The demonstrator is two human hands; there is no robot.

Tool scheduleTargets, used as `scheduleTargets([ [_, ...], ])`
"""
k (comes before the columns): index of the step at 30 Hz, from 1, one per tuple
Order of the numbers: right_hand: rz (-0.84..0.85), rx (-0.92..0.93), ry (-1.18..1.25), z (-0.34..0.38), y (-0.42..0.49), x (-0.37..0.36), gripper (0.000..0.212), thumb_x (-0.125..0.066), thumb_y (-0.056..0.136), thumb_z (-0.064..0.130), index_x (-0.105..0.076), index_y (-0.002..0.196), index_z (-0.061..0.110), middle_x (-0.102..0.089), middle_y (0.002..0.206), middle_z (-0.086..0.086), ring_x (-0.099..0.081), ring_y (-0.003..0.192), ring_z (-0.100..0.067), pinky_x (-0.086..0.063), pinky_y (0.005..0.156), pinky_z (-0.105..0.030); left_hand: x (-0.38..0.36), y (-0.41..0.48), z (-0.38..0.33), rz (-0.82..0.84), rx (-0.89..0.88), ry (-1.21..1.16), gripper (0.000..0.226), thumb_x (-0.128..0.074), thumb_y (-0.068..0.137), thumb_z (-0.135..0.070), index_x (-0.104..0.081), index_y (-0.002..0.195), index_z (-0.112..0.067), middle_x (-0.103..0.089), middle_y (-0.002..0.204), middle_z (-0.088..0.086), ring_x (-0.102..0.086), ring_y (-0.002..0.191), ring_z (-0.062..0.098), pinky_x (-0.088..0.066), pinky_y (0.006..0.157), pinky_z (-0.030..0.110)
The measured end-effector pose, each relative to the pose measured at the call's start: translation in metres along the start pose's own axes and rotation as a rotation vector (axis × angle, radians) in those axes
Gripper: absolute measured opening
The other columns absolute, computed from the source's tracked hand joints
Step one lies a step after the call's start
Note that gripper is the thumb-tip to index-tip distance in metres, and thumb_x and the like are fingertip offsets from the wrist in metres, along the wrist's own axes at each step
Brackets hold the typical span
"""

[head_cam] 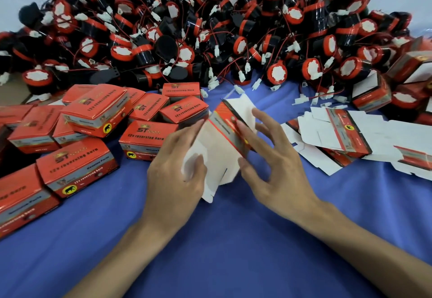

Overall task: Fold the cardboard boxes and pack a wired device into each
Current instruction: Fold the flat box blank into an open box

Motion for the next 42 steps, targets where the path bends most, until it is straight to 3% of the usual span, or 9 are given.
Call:
scheduleTargets([
  [3,0.099,0.061,0.044,0.004,-0.001,-0.001,0.053,-0.056,0.088,0.030,-0.044,0.139,0.023,-0.020,0.156,-0.012,-0.028,0.141,-0.012,-0.033,0.110,-0.028,-0.001,0.001,0.002,0.063,0.125,-0.186,0.041,-0.055,0.081,-0.015,-0.056,0.111,-0.043,-0.064,0.093,-0.031,-0.061,0.089,-0.007,-0.044,0.066,0.006],
  [8,0.188,-0.077,-0.051,0.001,-0.002,-0.005,0.081,-0.051,0.082,0.058,-0.015,0.150,0.031,0.002,0.160,-0.001,-0.003,0.147,-0.014,-0.008,0.111,-0.012,-0.004,-0.001,0.006,0.177,0.273,-0.350,0.051,-0.052,0.075,-0.015,-0.057,0.118,-0.043,-0.067,0.102,-0.023,-0.063,0.097,0.003,-0.052,0.075,0.021],
  [12,0.320,-0.178,-0.037,-0.005,-0.005,-0.007,0.114,-0.049,0.064,0.081,0.013,0.150,0.038,0.028,0.155,0.015,0.016,0.145,-0.005,-0.009,0.112,-0.029,-0.004,0.000,0.008,0.177,0.309,-0.412,0.041,-0.051,0.074,-0.018,-0.065,0.100,-0.046,-0.071,0.094,-0.015,-0.065,0.089,0.009,-0.052,0.067,0.022],
  [16,0.338,-0.079,-0.080,0.003,-0.008,-0.009,0.120,-0.060,0.065,0.074,0.019,0.148,0.037,0.031,0.154,0.011,0.018,0.145,-0.006,-0.015,0.111,-0.033,-0.001,0.001,0.010,0.114,0.292,-0.404,0.035,-0.049,0.075,-0.016,-0.067,0.086,-0.044,-0.066,0.091,-0.013,-0.062,0.088,0.007,-0.047,0.064,0.018],
  [20,0.258,-0.110,-0.055,0.002,-0.008,-0.009,0.118,-0.066,0.072,0.056,0.018,0.149,0.028,0.029,0.156,0.003,0.020,0.145,-0.009,0.001,0.107,-0.016,0.004,0.005,0.011,0.060,0.205,-0.352,0.043,-0.049,0.080,-0.004,-0.065,0.093,-0.041,-0.061,0.104,-0.016,-0.057,0.099,-0.003,-0.041,0.071,0.005],
  [25,0.246,-0.197,0.033,0.003,-0.010,-0.011,0.122,-0.063,0.064,0.071,0.026,0.143,0.043,0.036,0.151,0.014,0.026,0.142,-0.004,0.005,0.106,-0.017,0.006,0.006,0.015,0.004,0.141,-0.256,0.059,-0.050,0.084,0.018,-0.065,0.101,-0.037,-0.059,0.111,-0.012,-0.055,0.105,-0.003,-0.041,0.080,0.006],
  [31,0.193,-0.142,0.030,0.009,-0.009,-0.011,0.116,-0.067,0.071,0.055,0.015,0.148,0.029,0.021,0.159,0.001,0.017,0.145,-0.008,0.003,0.114,-0.010,0.006,0.005,0.012,0.079,0.040,-0.196,0.037,-0.050,0.078,-0.015,-0.067,0.110,-0.024,-0.059,0.117,-0.005,-0.055,0.112,0.005,-0.047,0.088,0.023],
  [36,0.128,0.029,0.103,0.009,-0.004,0.000,0.105,-0.074,0.072,0.028,-0.009,0.150,0.001,-0.002,0.160,-0.014,0.000,0.149,-0.022,-0.011,0.118,-0.022,0.002,0.000,0.011,0.263,0.102,-0.578,0.035,-0.059,0.074,-0.055,-0.058,0.107,-0.040,-0.057,0.124,-0.019,-0.059,0.114,0.010,-0.050,0.083,0.027],
  [42,0.238,0.196,0.182,0.018,-0.004,0.002,0.097,-0.068,0.072,0.016,-0.011,0.149,-0.001,-0.001,0.158,-0.019,-0.004,0.148,-0.024,-0.018,0.114,-0.020,0.000,-0.005,0.004,0.425,-0.013,-0.698,0.071,-0.058,0.072,-0.079,-0.035,0.132,-0.050,-0.036,0.145,-0.014,-0.045,0.130,0.006,-0.046,0.092,0.020],
])
Point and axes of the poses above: each hand's wrist, its own y-axis towards the middle knuckle, its own x-axis out of the back of the hand, z = x × y, the point moved 3 cm from there along y, towards the middle knuckle
